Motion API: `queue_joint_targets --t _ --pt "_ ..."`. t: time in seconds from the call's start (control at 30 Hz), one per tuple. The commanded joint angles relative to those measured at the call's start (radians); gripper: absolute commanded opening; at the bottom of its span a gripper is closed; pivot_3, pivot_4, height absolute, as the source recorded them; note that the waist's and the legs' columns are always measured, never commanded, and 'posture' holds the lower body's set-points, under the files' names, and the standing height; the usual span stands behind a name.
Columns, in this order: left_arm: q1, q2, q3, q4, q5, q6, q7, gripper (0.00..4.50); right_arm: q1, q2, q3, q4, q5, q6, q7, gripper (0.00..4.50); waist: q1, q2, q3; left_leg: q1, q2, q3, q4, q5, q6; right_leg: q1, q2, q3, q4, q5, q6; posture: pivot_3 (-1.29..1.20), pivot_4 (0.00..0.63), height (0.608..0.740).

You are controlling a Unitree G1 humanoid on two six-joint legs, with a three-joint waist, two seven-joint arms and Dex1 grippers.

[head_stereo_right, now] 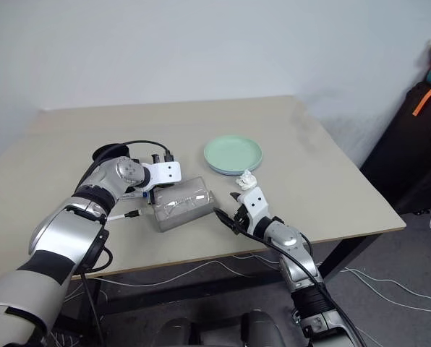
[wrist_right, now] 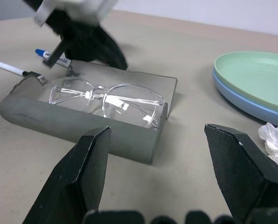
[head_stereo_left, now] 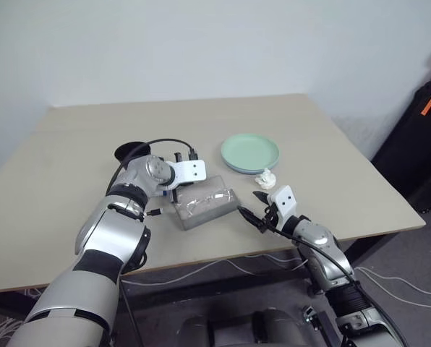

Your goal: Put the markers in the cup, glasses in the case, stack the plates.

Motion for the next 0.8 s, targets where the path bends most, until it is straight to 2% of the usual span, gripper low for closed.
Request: queue_joint_targets --t 0.03,0.2,0.4,0.6,0.8 --pt "0.001 0.011 0.007 -0.007 -0.006 0.001 -0.033 0.02 -0.030 0.000 -0.009 -0.018 0.002 -0.018 0.004 3.49 0.000 0.000 0.000 0.000 0.000 0.000 0.000 0.000 0.000 0.000 0.000 0.000 0.000 0.000 0.000 0.00 0.000 0.740" --pt "-0.007 -0.002 0.147 -0.008 -0.153 0.114 -0.194 0.02 -0.031 0.000 -0.009 -0.018 0.001 -0.017 0.006 3.49 0.000 0.000 0.000 0.000 0.000 0.000 0.000 0.000 0.000 0.000 0.000 0.000 0.000 0.000 0.000 0.00 0.000 0.740" --pt "-0.022 -0.001 0.275 -0.027 -0.274 0.213 -0.285 0.02 -0.033 0.002 -0.005 -0.013 0.000 -0.018 0.009 3.49 0.000 0.000 0.000 0.000 0.000 0.000 0.001 0.001 0.002 0.000 0.000 0.000 0.000 0.000 0.000 0.00 0.000 0.740" --pt "-0.028 -0.007 0.357 -0.049 -0.368 0.268 -0.389 0.02 -0.039 0.007 0.000 -0.003 -0.001 -0.020 0.014 3.49 0.000 0.000 0.000 0.000 0.000 -0.001 0.001 0.001 0.002 0.000 0.000 0.000 0.000 0.000 0.000 0.00 0.000 0.740" --pt "-0.003 -0.022 0.359 -0.092 -0.408 0.296 -0.566 0.02 -0.049 0.009 0.000 0.009 0.000 -0.024 0.017 3.49 -0.001 0.000 0.000 0.000 0.000 0.000 0.001 0.002 0.003 0.001 0.000 0.000 0.000 0.000 0.000 0.00 0.000 0.740"
